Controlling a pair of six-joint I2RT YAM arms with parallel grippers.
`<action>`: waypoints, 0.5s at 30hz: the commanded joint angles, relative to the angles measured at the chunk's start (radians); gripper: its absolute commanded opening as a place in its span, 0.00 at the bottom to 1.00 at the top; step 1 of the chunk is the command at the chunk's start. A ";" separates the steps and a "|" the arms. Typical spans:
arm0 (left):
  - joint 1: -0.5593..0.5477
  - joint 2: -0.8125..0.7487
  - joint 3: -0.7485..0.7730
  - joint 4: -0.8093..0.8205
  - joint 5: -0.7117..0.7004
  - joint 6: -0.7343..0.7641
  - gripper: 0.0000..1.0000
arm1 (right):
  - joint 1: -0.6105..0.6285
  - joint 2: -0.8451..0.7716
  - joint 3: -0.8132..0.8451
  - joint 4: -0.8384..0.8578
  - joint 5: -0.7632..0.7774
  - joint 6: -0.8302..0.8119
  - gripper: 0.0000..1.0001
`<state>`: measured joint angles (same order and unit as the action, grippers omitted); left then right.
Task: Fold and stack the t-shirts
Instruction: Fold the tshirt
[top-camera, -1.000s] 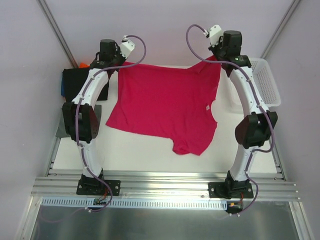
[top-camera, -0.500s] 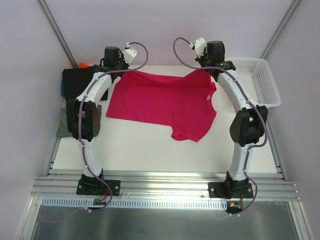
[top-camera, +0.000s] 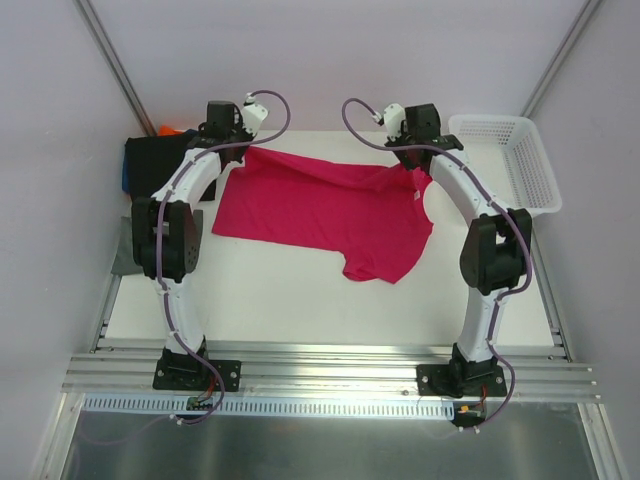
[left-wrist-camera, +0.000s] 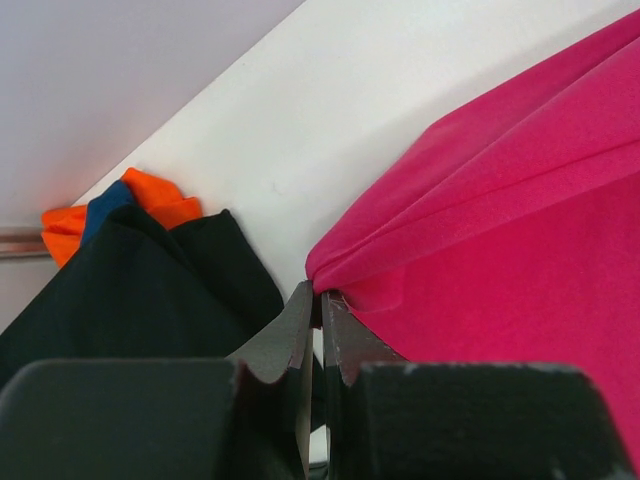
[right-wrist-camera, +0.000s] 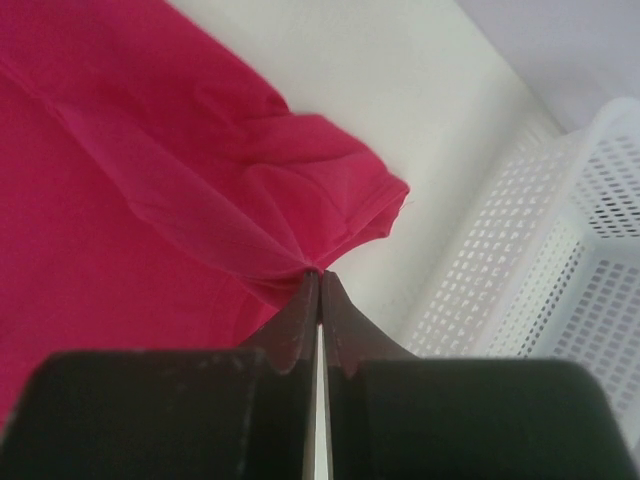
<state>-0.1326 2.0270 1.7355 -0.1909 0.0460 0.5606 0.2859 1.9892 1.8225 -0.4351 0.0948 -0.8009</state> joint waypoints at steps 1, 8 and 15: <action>0.013 -0.036 0.001 0.034 -0.006 -0.022 0.00 | 0.004 -0.075 -0.025 -0.024 -0.033 0.026 0.01; 0.021 0.027 0.082 0.033 -0.015 -0.004 0.00 | -0.010 -0.041 0.029 -0.022 -0.024 0.026 0.01; 0.025 0.174 0.284 0.034 -0.041 0.048 0.00 | -0.036 0.016 0.139 0.010 0.020 0.026 0.01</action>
<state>-0.1226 2.1590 1.9247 -0.1848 0.0334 0.5816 0.2676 1.9976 1.8797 -0.4660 0.0940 -0.7925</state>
